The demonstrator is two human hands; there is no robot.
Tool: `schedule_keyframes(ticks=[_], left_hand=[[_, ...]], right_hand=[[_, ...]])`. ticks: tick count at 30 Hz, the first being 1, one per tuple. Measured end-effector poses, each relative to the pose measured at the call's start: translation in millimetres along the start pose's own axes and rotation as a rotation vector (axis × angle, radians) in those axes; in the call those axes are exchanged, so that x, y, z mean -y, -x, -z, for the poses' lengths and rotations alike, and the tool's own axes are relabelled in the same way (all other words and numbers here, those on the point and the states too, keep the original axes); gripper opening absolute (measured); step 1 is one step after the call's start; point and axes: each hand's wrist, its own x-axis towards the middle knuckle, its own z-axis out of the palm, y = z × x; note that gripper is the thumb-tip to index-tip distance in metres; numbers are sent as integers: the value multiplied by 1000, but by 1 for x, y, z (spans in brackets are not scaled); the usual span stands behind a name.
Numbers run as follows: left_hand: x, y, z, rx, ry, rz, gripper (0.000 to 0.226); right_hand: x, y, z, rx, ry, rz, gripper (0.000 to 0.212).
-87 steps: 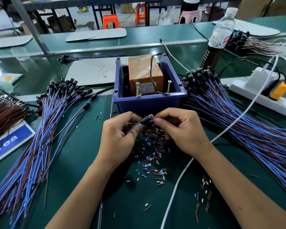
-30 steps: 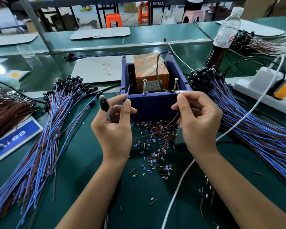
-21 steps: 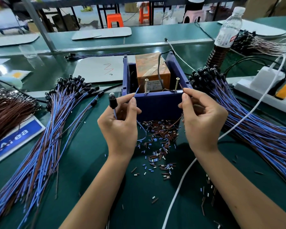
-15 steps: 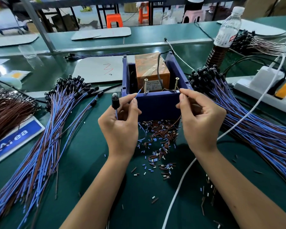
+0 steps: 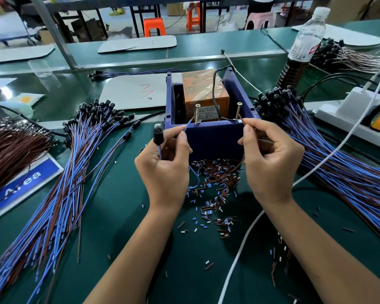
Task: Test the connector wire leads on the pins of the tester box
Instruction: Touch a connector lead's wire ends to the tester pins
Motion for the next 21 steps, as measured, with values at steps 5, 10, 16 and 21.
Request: schedule_keyframes(ticks=[5, 10, 16, 21], left_hand=[[-1, -1, -2, -21, -11, 2, 17], [0, 0, -3, 55, -4, 1, 14], [-1, 1, -4, 25, 3, 5, 14], [-1, 0, -5, -33, -24, 3, 18]], right_hand=[[2, 0, 0, 2, 9, 11, 14], [3, -1, 0, 3, 15, 14, 14], [3, 0, 0, 3, 10, 12, 14], [4, -1, 0, 4, 23, 17, 14]])
